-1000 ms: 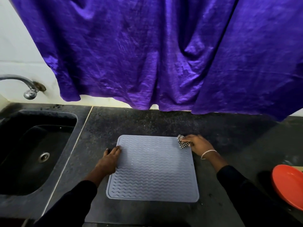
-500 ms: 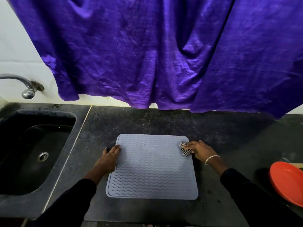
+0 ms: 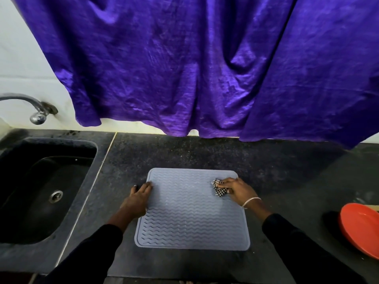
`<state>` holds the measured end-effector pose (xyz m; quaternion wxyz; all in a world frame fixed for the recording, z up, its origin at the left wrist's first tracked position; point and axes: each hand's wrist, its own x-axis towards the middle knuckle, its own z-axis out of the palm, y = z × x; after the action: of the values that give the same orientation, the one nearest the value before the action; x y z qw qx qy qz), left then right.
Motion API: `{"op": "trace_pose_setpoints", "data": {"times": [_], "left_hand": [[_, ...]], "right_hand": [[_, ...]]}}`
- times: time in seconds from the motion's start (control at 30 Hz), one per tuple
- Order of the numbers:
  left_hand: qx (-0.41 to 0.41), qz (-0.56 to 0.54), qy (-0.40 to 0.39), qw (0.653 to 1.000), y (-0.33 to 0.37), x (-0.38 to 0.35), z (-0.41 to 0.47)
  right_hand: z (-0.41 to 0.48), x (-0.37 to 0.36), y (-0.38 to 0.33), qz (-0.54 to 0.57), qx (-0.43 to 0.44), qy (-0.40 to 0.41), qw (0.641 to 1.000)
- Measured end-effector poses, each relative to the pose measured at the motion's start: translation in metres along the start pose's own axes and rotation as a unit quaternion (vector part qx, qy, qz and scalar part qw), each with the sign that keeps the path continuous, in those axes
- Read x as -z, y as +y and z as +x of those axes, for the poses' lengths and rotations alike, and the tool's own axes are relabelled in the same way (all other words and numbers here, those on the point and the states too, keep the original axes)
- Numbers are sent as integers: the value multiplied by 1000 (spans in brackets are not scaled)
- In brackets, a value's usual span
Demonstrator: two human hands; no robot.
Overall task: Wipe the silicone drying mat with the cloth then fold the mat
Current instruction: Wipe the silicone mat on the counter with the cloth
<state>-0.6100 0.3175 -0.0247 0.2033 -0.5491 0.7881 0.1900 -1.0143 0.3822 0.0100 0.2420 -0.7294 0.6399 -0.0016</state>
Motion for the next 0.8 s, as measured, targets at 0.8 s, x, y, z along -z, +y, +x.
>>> {"op": "trace_pose_setpoints", "data": {"times": [0.8], "left_hand": [[-3,-12,16,1000,-4,-1,0]], "right_hand": [[-7,6,11,-18,-41,-2,999]]}}
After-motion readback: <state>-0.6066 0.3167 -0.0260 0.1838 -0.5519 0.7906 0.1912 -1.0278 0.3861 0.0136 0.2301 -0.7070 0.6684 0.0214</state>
